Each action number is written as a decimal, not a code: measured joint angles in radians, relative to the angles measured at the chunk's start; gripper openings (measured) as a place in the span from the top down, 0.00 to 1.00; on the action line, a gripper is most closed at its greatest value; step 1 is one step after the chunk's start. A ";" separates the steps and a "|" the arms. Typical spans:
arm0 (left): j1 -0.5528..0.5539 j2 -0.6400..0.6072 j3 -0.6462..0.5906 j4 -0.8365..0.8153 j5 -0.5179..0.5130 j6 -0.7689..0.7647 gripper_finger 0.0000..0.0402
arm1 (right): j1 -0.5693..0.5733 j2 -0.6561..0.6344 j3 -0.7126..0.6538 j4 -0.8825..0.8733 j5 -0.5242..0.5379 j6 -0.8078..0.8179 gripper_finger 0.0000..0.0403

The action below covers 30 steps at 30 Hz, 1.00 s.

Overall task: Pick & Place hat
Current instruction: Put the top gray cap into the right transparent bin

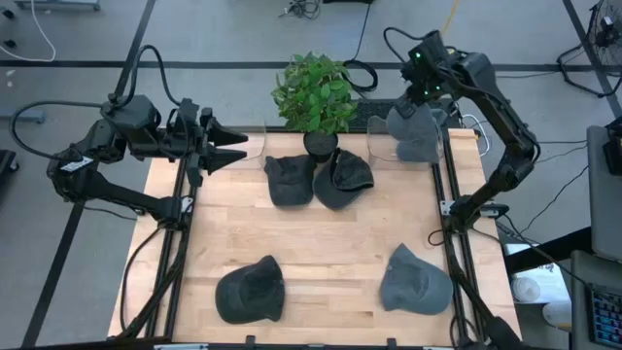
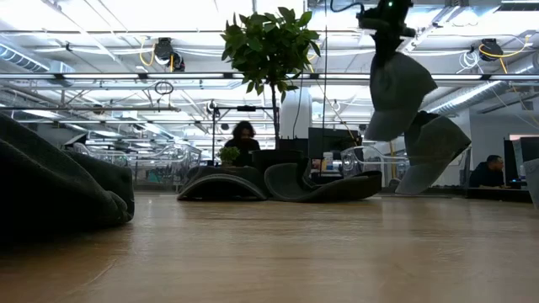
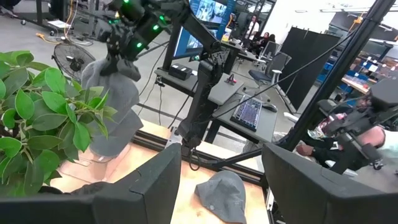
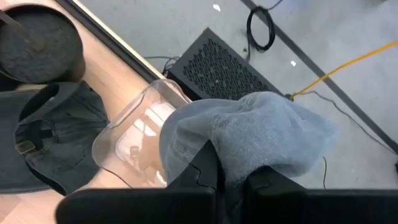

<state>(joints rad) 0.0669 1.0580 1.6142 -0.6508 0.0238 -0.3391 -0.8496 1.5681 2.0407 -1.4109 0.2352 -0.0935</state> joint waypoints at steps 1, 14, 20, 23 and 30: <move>0.000 0.000 0.000 0.000 0.000 0.000 0.42 | -0.002 -0.001 -0.019 0.012 0.000 0.000 0.99; 0.000 0.000 0.000 -0.003 0.000 -0.002 0.42 | -0.030 -0.009 -0.241 0.084 -0.002 0.029 0.99; 0.000 0.000 0.000 -0.004 0.001 -0.002 0.42 | -0.073 -0.023 -0.298 0.099 -0.012 0.071 0.99; 0.000 0.000 0.000 -0.004 0.001 -0.002 0.42 | -0.091 -0.023 -0.326 0.099 -0.049 0.082 0.99; 0.000 0.000 0.000 -0.004 0.002 -0.004 0.42 | -0.106 -0.023 -0.419 0.143 -0.055 0.089 0.99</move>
<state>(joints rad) 0.0669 1.0580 1.6142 -0.6548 0.0254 -0.3428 -0.9555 1.5452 1.6217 -1.2681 0.1806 -0.0043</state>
